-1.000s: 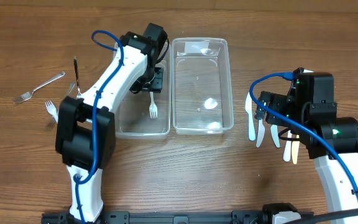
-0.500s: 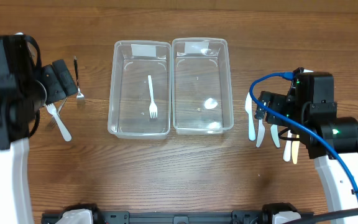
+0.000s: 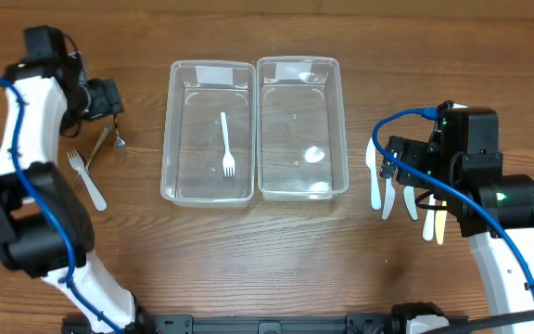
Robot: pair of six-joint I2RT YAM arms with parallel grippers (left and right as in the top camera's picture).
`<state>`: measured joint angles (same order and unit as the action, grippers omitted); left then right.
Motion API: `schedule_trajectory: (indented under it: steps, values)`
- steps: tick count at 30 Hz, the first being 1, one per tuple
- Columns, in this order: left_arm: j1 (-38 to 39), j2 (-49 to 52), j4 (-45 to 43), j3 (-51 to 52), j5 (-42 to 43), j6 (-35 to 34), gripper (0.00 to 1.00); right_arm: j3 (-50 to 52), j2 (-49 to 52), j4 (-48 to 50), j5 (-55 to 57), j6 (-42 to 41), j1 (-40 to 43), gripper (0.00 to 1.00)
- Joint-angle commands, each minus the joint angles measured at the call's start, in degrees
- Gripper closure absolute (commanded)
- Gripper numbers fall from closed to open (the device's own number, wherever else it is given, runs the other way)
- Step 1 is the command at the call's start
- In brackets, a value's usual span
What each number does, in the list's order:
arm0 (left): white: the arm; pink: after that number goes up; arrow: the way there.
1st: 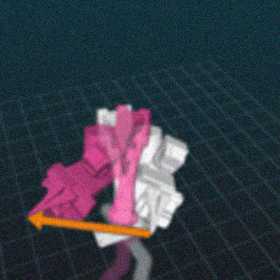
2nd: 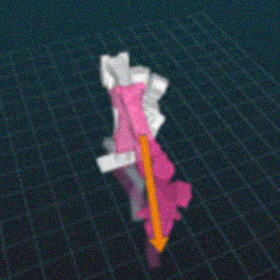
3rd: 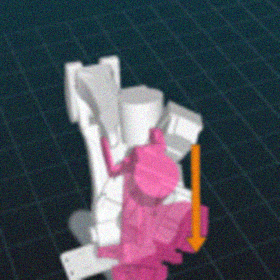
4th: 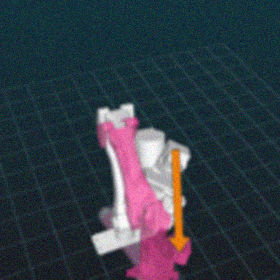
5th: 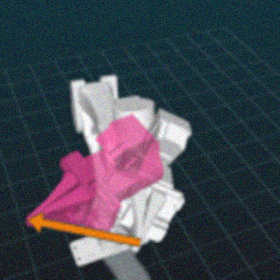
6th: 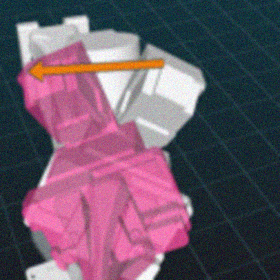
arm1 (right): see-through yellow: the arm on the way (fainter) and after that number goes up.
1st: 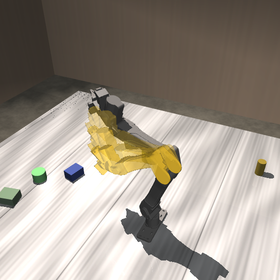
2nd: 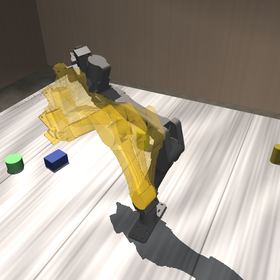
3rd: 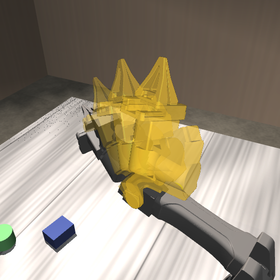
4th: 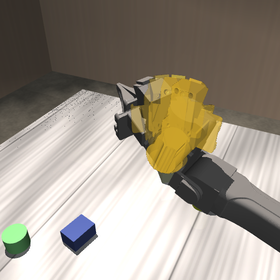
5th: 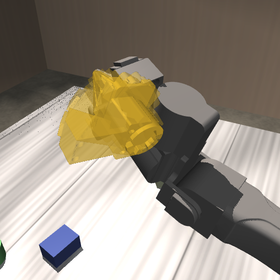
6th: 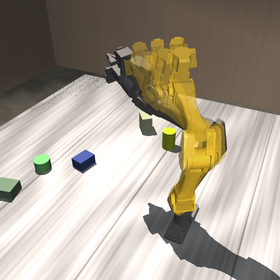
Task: Pack container
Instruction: 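Return the left gripper to the forks and grasp a black-handled fork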
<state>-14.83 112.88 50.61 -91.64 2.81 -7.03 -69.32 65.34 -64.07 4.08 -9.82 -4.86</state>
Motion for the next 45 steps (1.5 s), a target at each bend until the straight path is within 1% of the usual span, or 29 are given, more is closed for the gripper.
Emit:
schedule_trajectory:
  steps: [1, 6, 19, 23, 26, 27, 32, 36, 39, 43, 45]
  values:
    - [3.4, 4.3, -3.8, 0.0, 1.7, 1.2, 0.08, -1.7, 0.0, 0.1, 0.8, -0.2, 0.1, 0.00]
    - [5.7, 8.7, -5.2, 0.0, 0.4, 0.7, 0.08, -1.7, 0.0, 0.1, 0.8, -0.2, 0.1, 0.00]
    - [5.6, 13.7, -4.8, 0.0, -0.4, 0.2, 0.09, -1.7, 0.0, -0.4, 0.8, -0.2, 0.1, 0.00]
    - [5.4, 14.0, -6.0, 0.0, -0.9, 0.2, 0.09, -1.7, 0.0, -0.8, 0.8, -0.2, 0.1, 0.00]
    - [5.4, 14.0, -6.3, 0.0, -1.8, -0.1, 0.13, -1.7, 0.0, -0.8, 0.8, -0.2, 0.1, 0.00]
    - [5.4, 14.0, -6.3, 0.0, -1.8, -0.3, 0.18, -1.7, 0.0, -0.8, 0.8, -0.2, 0.1, 0.00]
    - [5.4, 14.0, -6.3, 0.0, -1.9, -0.3, 0.52, -1.7, 0.0, -0.8, 0.8, -0.2, 0.1, 0.00]
    - [5.5, 14.0, -6.0, 0.0, -4.0, -1.2, 0.64, -1.7, 0.0, -0.8, 0.8, -0.2, 0.1, 0.00]
    - [5.5, 14.0, -5.3, 0.0, -6.2, -1.4, 0.70, -1.7, 0.0, -0.8, 0.8, -0.2, 0.1, 0.00]
    - [5.5, 14.0, -5.2, 0.0, -6.4, -1.8, 0.80, -1.7, 0.0, -0.8, 0.8, -0.2, 0.1, 0.00]
    - [5.5, 14.0, -5.3, 0.0, -6.4, -2.0, 0.86, -1.7, 0.0, -0.8, 0.8, -0.2, 0.1, 0.00]
